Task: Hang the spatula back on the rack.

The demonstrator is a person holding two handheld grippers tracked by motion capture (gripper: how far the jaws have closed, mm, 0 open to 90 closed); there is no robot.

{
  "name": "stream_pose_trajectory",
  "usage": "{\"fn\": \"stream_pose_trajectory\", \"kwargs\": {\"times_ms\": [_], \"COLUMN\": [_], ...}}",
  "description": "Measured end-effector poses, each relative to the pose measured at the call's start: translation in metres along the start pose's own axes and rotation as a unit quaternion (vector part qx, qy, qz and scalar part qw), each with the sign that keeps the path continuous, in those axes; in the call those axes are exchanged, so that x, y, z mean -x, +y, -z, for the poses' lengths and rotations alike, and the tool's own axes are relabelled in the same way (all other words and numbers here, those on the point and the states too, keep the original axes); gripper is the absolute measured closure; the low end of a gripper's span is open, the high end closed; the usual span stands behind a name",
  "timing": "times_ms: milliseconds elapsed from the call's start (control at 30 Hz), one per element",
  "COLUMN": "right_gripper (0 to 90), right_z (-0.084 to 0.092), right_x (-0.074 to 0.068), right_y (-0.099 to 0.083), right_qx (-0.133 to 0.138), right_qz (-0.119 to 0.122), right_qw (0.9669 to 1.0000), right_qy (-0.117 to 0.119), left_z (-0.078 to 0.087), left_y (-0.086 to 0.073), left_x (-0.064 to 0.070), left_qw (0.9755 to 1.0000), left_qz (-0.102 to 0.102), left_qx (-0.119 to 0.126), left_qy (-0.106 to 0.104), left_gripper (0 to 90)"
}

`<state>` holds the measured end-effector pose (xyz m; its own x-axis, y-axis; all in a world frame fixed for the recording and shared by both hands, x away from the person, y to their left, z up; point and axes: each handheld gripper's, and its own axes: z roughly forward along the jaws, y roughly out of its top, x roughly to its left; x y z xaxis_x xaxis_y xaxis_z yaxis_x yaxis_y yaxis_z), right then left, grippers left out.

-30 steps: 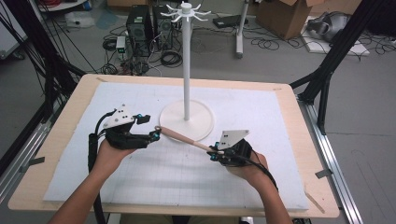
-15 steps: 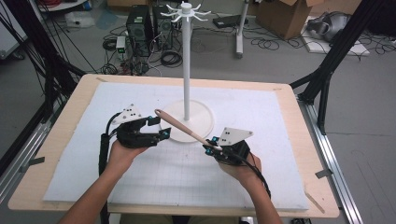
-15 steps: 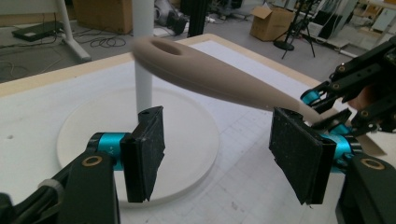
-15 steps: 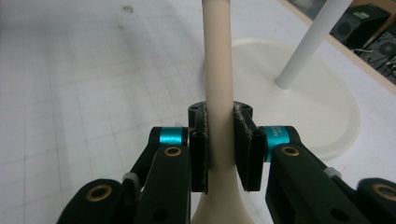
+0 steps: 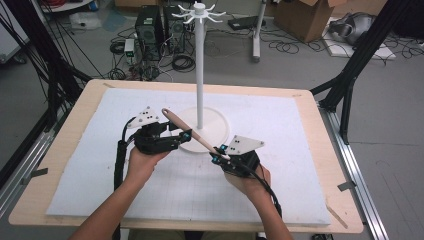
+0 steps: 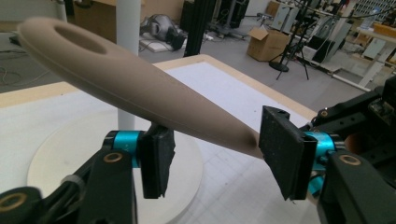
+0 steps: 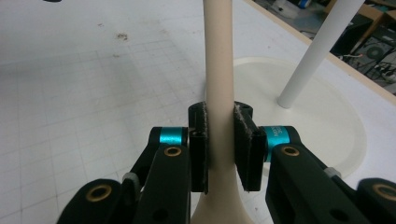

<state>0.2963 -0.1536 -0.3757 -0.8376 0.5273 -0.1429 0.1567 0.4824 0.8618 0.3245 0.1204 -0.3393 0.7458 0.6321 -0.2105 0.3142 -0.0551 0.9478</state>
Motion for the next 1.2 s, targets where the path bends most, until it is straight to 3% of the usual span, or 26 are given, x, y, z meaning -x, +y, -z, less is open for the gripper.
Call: {"fn": "stream_pose_trajectory", "kwargs": {"times_ms": [67,167,300,467,633,767,933,1200], "right_gripper": [77.7,77.4,77.8,77.7,78.0,77.8,77.0,67.1], "right_z": [0.0,-0.001,-0.002,-0.003,-0.003,0.0,0.006,0.005], "right_x": [-0.001,-0.002,-0.003,-0.003,-0.001,-0.001,0.002,0.001], "right_y": [0.002,0.006,0.009,0.012,0.013,0.015,0.019,0.021], "right_qx": [-0.002,-0.002,0.004,0.014,0.028,0.043,0.066,0.074], "right_qz": [0.004,-0.01,-0.003,-0.01,-0.01,-0.007,0.002,0.031], "right_qw": [1.0,0.9999,1.0,0.9998,0.9996,0.9991,0.9976,0.9956], "right_qy": [-0.008,-0.012,-0.008,-0.006,-0.005,0.002,0.019,0.047], "left_z": [0.0,-0.001,-0.002,-0.003,-0.004,-0.002,0.002,0.0], "left_y": [0.004,0.012,0.02,0.028,0.034,0.039,0.048,0.051], "left_x": [0.004,0.009,0.015,0.023,0.027,0.032,0.037,0.04], "left_qw": [1.0,0.9998,0.9988,0.9977,0.9948,0.9934,0.9897,0.987], "left_qz": [0.0,-0.007,0.002,-0.009,-0.006,-0.028,-0.052,-0.068], "left_qx": [0.004,0.014,0.035,0.047,0.055,0.056,0.066,0.056], "left_qy": [-0.002,-0.007,-0.034,-0.049,-0.085,-0.096,-0.116,-0.135], "left_gripper": [49.1,55.0,63.2,66.6,70.4,71.5,71.7,71.9]}}
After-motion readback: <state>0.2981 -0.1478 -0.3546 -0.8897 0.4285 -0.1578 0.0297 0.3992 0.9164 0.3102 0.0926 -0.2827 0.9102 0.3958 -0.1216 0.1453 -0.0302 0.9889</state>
